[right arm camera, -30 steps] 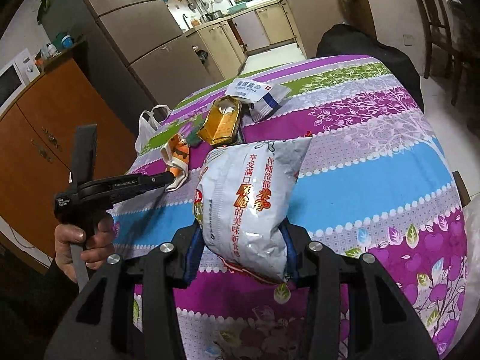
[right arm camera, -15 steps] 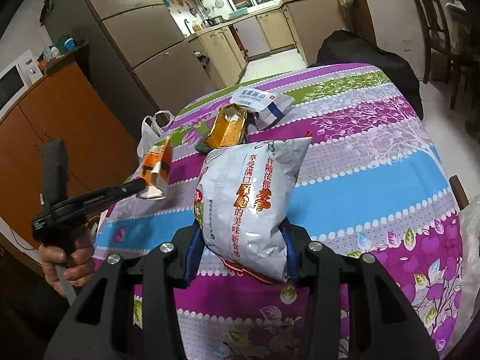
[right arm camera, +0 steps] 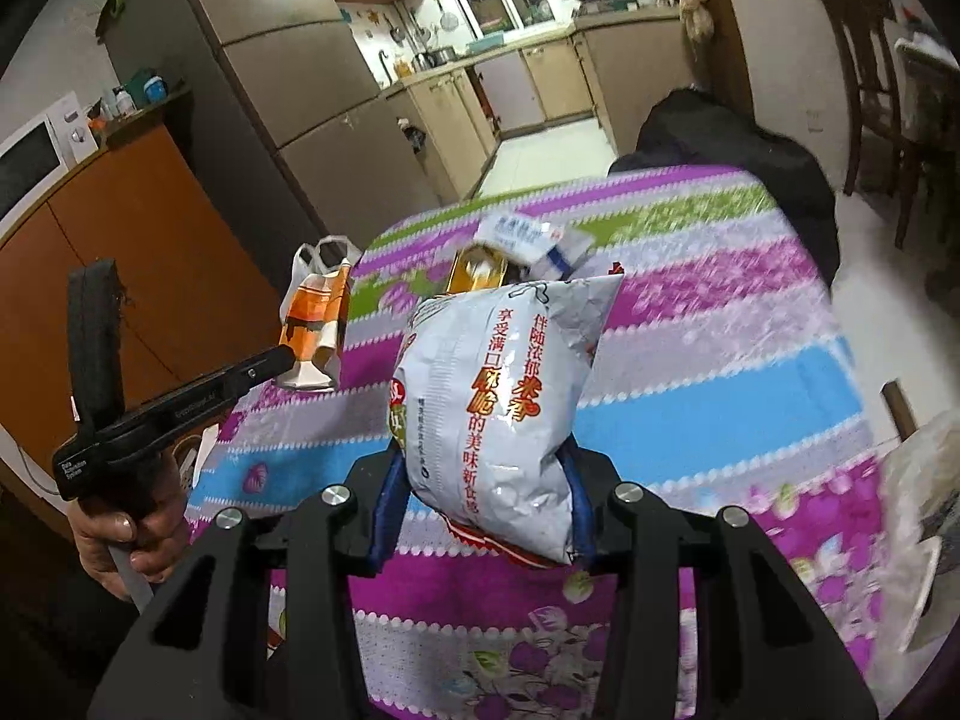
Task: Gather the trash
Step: 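Carry the orange box and snack bag with both tools over the trash bag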
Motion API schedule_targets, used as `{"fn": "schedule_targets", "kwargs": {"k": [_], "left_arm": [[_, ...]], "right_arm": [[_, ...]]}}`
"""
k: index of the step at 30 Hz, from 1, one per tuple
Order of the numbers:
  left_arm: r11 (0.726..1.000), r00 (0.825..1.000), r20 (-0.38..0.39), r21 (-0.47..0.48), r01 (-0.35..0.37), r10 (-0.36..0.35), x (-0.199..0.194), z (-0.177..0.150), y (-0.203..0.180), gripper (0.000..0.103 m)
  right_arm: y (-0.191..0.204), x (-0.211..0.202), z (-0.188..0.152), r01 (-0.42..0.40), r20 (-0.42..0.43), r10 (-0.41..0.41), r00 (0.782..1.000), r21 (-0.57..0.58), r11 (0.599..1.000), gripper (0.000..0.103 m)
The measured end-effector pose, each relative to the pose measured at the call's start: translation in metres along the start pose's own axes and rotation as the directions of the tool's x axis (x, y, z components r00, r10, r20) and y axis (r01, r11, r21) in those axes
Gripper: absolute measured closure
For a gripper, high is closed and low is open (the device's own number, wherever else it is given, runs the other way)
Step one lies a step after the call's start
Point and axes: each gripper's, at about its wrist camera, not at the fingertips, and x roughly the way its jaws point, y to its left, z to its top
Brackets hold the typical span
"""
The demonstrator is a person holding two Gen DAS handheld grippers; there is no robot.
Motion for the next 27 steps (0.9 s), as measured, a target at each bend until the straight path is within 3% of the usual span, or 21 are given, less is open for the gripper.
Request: {"fn": "schedule_targets", "kwargs": {"k": [9,16,27], "left_arm": [[0.990,0.995,0.077,0.133,0.045,-0.056,-0.015,0.036,-0.073,0.098],[0.966,0.987,0.095,0.237,0.106,-0.132,-0.018,0.052,-0.150,0.098],[0.911,0.971,0.104,0.380,0.161,-0.215,-0.016,0.048,-0.268,0.098]], "right_arm": [[-0.025,-0.054,0.023,0.087,0.080,-0.086,0.993,0.002,0.996,0.062],[-0.057,-0.104,0.032,0.188,0.130,-0.191,0.973,0.034,0.982,0.062],[-0.115,-0.187,0.026,0.368,0.172,-0.383,0.908,0.117,0.923,0.062]]}}
